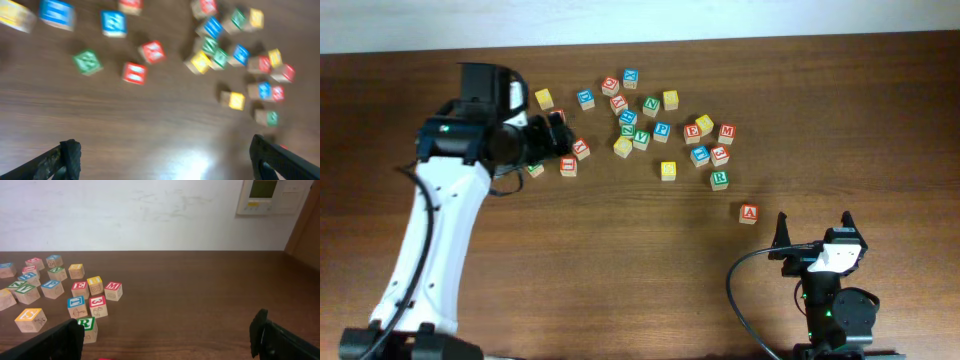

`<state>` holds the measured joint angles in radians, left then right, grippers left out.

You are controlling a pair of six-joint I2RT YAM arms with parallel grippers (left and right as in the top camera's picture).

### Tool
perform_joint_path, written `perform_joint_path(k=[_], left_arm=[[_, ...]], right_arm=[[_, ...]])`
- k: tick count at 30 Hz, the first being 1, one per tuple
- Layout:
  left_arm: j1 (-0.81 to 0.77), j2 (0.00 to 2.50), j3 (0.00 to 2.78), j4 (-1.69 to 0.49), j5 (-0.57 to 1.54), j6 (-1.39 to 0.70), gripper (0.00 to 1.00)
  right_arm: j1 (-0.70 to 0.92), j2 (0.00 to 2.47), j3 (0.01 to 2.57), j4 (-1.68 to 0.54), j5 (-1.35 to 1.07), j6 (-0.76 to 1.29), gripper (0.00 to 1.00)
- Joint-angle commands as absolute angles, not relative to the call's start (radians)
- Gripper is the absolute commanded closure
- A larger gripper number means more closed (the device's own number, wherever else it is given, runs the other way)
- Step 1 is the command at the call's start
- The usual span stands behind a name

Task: Spell out RSS

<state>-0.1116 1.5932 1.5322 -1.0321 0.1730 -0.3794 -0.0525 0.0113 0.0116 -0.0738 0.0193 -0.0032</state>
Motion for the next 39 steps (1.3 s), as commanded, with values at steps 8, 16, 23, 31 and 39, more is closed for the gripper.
perform_joint_path(k=[8, 16, 23, 31, 39], left_arm=[[-0.162, 1.767, 1.537, -1.040, 0.003, -0.621, 0.01], [-0.192, 1.839, 1.537, -1.030, -0.012, -0.620, 0.01], [-0.244, 1.869, 1.536, -1.013, -0.025, -0.644, 0.01], [-0.299, 1.964, 1.536, -1.007, -0.027, -0.694, 0.01], [-0.299, 1.984, 1.536, -0.937, -0.026, -0.722, 0.01]], right_arm=[[-0.052, 0.004, 0.006, -0.079, 0.031, 0.001, 0.02], [-0.052, 0.004, 0.006, -0.079, 0.031, 0.001, 0.02], [-0.052, 0.004, 0.006, -0.079, 0.031, 0.001, 0.02], [-0.052, 0.004, 0.006, -0.079, 0.031, 0.001, 0.02], [-0.052, 0.004, 0.006, -0.079, 0.031, 0.001, 0.02]])
